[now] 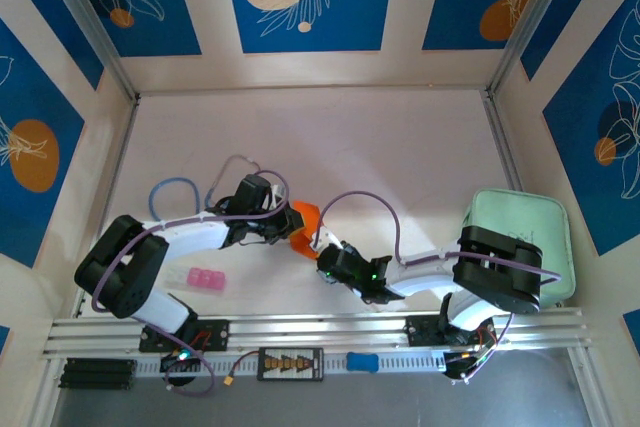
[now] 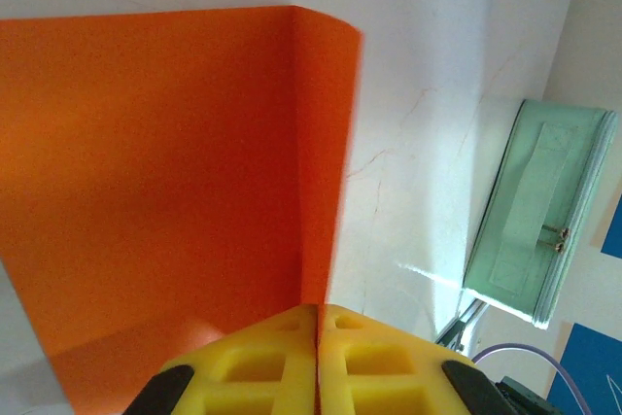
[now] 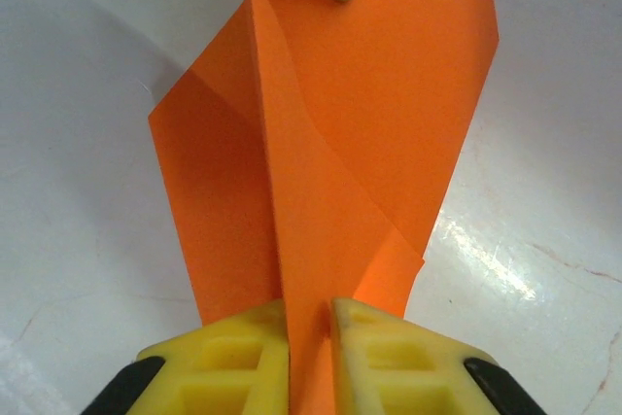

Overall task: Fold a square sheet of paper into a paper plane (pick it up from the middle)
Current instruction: Fourth fold the wing at the center of the table.

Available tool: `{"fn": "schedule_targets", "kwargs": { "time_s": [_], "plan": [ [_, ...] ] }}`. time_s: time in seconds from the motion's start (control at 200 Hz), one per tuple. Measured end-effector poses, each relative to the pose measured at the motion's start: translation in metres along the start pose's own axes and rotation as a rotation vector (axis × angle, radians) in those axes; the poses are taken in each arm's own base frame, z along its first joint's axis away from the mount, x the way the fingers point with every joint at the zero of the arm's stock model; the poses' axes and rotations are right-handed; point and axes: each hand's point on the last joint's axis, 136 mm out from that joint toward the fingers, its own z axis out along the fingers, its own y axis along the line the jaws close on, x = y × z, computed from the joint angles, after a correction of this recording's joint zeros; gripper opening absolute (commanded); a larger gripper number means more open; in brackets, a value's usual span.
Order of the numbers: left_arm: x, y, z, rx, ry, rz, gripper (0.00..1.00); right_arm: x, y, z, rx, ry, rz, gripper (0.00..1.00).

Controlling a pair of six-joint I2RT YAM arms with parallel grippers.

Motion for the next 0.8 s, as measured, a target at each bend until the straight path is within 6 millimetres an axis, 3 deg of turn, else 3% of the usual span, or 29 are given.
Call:
{"fn": "schedule_targets", "kwargs": {
  "time_s": [0.185, 0.45, 0.795],
  "plan": [
    [-0.0002, 0.0010, 0.0000, -0.004, -0.002, -0.002, 0.12, 0.0005, 0.0012, 0.0005, -0.013, 0.005, 0.018, 0.12],
    [0.0005, 0.0033, 0.0000, -0.014, 0.000, -0.007, 0.10, 0.0015, 0.0034, 0.0009, -0.030, 0.012, 0.035, 0.24],
    [0.0005, 0.0035, 0.0000, -0.015, 0.000, -0.007, 0.10, 0.0012, 0.0011, 0.0017, -0.026, 0.012, 0.041, 0.24]
  ]
}}
